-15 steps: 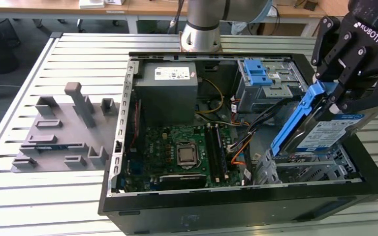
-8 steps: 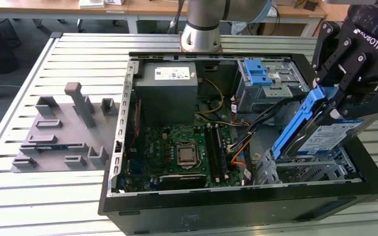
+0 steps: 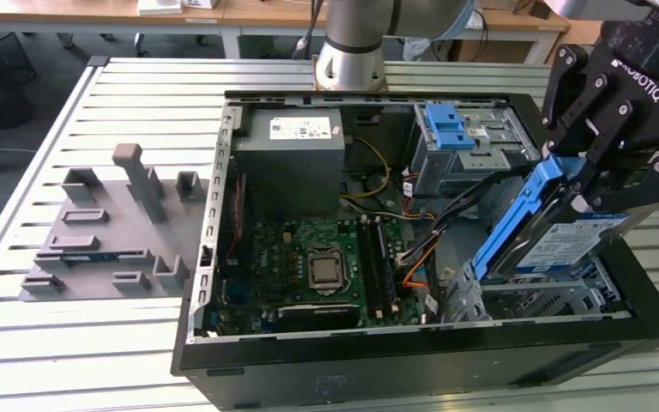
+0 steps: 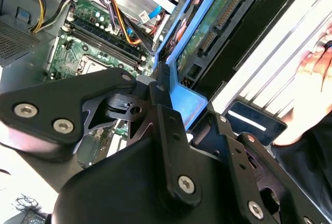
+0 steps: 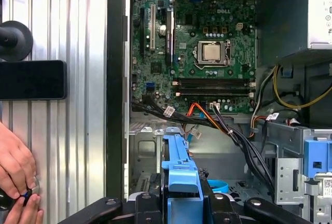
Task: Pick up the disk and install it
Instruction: 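Insert the disk into the insertion slot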
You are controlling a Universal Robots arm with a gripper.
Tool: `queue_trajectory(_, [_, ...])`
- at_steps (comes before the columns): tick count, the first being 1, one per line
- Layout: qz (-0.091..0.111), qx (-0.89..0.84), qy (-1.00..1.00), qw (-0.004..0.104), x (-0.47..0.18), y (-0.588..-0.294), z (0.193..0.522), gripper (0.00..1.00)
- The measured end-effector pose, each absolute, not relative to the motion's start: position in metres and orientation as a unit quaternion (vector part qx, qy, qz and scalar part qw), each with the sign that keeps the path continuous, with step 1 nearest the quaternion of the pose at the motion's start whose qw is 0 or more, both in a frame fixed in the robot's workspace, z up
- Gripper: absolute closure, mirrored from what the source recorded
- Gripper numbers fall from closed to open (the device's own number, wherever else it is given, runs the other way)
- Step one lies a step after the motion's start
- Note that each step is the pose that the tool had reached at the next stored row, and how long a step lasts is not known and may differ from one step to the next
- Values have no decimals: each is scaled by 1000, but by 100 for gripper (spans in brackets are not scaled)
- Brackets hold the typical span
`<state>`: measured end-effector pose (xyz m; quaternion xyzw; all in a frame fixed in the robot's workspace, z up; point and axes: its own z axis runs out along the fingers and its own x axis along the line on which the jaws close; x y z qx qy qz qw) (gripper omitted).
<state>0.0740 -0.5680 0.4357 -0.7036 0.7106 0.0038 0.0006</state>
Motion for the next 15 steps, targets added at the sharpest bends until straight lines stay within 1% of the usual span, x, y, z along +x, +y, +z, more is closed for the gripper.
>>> queue_trajectory(15, [4, -704, 711, 1, 74, -569, 420, 64])
